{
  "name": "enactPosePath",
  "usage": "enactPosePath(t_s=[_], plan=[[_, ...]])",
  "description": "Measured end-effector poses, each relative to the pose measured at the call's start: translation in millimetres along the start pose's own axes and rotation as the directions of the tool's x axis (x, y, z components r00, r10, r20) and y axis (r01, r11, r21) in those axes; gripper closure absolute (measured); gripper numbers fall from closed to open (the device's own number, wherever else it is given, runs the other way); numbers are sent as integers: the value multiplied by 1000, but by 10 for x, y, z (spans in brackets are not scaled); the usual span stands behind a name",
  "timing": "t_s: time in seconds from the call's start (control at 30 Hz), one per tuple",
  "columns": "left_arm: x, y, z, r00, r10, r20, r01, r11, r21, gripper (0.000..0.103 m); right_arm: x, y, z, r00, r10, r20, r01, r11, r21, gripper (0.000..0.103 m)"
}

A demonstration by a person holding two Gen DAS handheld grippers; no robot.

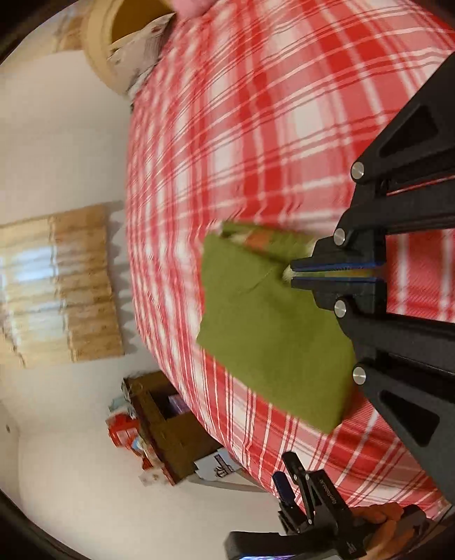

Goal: Fold small clothes

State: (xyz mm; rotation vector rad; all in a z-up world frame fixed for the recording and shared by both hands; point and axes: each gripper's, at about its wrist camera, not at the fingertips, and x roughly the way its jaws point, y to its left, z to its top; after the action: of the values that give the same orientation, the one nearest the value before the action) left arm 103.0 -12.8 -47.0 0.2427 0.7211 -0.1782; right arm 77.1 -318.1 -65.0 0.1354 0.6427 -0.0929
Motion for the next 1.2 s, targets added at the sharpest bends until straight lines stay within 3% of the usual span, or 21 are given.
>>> enactPosePath(t_s=[0.23,0.37,0.4,0.6,0.7,0.77,0.97,1.1,1.2], plan=[[207,-283,230,999,-44,20,45,999,-30,55,536,253,155,999,-7,-45,3,997,-78,100],[427,-531,226,999,-48,-1,48,999,-9,55,883,90,2,986,-41,-163,30,997,-69,103],[497,-573,185,999,-43,-14,43,999,-11,55,927,18,-54,984,-13,-179,5,999,-43,103],[444,-574,133,1000,-17,15,17,999,51,53,803,-94,-40,982,57,-180,-51,998,36,103],[413,-414,262,998,-64,5,64,998,-22,42,654,-127,101,991,75,-111,-68,995,66,101],[432,-342,378,997,-77,9,77,994,-78,41,628,-121,245,997,44,-66,-40,998,53,101],[653,-505,713,999,-42,12,43,996,-80,41,1055,-66,614,996,10,-88,-12,1000,-21,101],[885,-671,702,998,-45,-42,43,997,-57,41,1514,-176,506,979,-58,-197,47,997,-58,101],[895,-751,648,999,-30,-19,29,999,-38,41,1520,-324,448,988,-18,-151,16,1000,-14,101]])
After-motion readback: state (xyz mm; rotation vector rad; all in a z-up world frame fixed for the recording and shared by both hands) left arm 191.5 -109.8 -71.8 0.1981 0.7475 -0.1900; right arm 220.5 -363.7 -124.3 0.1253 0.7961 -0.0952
